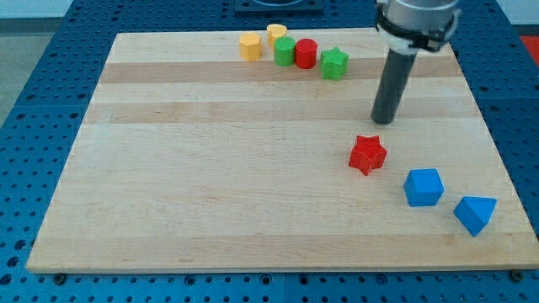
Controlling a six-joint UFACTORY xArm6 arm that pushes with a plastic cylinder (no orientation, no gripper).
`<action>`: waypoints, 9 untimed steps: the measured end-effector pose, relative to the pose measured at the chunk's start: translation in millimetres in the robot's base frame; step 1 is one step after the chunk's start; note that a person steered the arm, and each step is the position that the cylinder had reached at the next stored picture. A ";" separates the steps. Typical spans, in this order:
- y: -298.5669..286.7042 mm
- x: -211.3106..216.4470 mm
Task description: Push the green star to the center
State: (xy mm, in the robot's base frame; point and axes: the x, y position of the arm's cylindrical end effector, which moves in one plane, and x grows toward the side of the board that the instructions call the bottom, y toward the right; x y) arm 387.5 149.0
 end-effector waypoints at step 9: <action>-114.5 -61.2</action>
State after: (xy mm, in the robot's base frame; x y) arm 326.3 34.5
